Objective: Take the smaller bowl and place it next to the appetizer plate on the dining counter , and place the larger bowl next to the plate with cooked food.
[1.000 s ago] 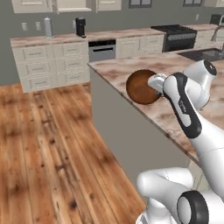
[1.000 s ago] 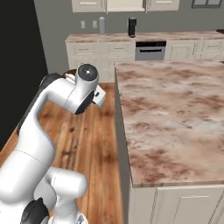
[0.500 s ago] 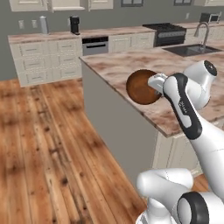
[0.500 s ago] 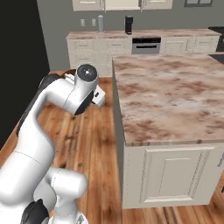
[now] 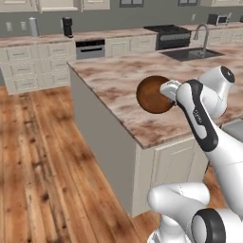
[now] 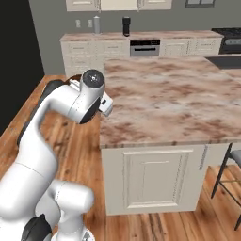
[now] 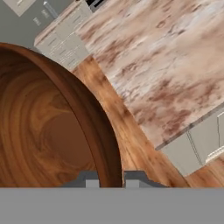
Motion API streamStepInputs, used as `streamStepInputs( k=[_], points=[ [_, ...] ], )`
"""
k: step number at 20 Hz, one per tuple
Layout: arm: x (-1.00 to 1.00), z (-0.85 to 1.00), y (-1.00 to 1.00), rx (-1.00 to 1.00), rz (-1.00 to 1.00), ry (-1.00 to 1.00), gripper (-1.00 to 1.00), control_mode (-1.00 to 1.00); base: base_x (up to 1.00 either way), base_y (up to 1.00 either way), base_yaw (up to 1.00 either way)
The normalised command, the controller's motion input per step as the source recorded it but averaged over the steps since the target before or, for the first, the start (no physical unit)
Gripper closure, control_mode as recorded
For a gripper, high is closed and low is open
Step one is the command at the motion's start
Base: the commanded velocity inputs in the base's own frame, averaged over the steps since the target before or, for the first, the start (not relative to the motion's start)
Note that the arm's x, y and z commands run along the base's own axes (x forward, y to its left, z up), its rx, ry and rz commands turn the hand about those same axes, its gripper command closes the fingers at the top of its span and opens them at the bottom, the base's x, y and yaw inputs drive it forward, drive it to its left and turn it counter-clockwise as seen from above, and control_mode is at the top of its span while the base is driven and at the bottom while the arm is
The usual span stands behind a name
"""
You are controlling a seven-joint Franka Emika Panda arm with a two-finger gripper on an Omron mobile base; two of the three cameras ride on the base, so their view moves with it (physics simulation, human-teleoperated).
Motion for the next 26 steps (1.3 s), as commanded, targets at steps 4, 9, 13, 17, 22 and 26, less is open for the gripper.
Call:
streamStepInputs(
  k=[4,9,13,17,22,26],
  points=[
    [0.0,0.0,0.0,0.0,0.0,0.0,1.0,1.0,0.0,-0.79,-0.02],
    [0.0,0.0,0.0,0.0,0.0,0.0,1.0,1.0,-0.03,-0.84,-0.01],
    [0.0,0.0,0.0,0.0,0.0,0.0,1.0,1.0,-0.19,-0.89,0.0],
    [0.0,0.0,0.0,0.0,0.0,0.0,1.0,1.0,-0.27,-0.92,0.0],
    [0.0,0.0,0.0,0.0,0.0,0.0,1.0,1.0,-0.1,-0.92,-0.01],
    [0.0,0.0,0.0,0.0,0.0,0.0,1.0,1.0,0.0,-0.96,-0.02]
  ],
)
